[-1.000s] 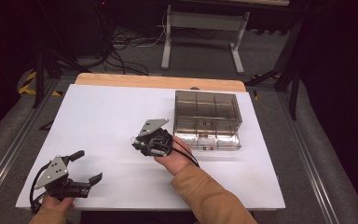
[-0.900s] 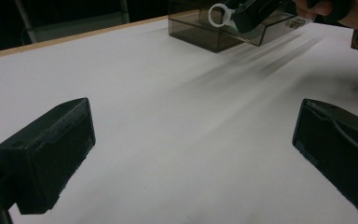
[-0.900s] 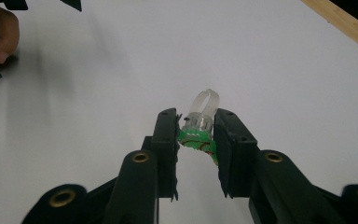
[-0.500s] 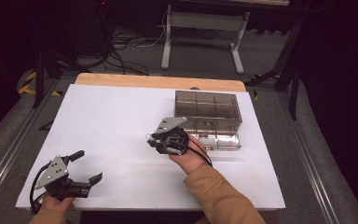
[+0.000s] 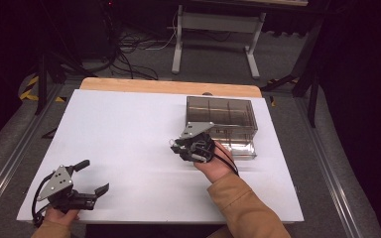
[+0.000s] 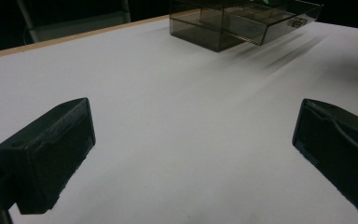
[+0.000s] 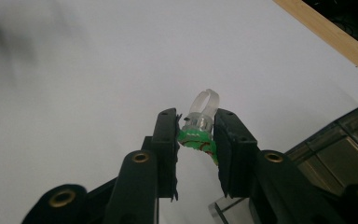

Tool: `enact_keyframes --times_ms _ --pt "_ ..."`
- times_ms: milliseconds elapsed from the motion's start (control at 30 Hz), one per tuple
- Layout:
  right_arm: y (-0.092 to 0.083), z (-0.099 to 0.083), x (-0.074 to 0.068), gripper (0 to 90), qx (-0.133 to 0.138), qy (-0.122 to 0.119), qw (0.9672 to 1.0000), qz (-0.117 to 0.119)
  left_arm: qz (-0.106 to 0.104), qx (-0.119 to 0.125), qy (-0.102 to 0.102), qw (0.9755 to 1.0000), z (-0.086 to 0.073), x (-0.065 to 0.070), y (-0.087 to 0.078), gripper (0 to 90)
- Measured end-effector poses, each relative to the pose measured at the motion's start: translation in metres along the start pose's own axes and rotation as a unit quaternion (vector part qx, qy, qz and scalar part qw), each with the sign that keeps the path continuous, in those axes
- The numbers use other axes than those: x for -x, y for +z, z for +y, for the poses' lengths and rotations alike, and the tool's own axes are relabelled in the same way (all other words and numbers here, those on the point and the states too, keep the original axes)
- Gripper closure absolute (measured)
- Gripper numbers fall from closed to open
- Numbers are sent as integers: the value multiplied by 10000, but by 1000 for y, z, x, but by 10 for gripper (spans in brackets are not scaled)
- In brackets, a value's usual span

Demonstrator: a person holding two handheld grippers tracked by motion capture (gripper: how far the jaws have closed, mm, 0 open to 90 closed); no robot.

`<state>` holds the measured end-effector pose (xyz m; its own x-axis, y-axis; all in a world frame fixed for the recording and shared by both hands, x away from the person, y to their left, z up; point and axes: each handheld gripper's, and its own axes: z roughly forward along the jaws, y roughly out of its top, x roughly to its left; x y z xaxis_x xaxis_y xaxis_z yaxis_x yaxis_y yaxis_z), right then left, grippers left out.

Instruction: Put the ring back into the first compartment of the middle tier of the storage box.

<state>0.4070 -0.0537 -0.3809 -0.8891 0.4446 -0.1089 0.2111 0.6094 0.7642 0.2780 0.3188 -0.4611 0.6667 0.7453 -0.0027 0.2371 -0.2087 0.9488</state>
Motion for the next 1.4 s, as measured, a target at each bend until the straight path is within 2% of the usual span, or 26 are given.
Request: enact_keyframes --times_ms 167,500,933,1233,1400 --pt "-8 -5 9 709 -2 144 9998 -103 -9 11 -8 10000 0 0 0 1" --pt "-15 -12 19 709 -124 230 9993 -270 -10 5 11 10000 0 0 0 1" --pt "-17 -20 28 709 -423 297 9977 -448 -10 6 11 10000 0 0 0 1" --pt "-18 -26 37 709 -567 459 9958 -550 0 8 73 10000 0 -1 1 1" --pt "-17 -29 40 709 -699 454 9945 -631 -3 3 77 10000 0 -1 1 2"
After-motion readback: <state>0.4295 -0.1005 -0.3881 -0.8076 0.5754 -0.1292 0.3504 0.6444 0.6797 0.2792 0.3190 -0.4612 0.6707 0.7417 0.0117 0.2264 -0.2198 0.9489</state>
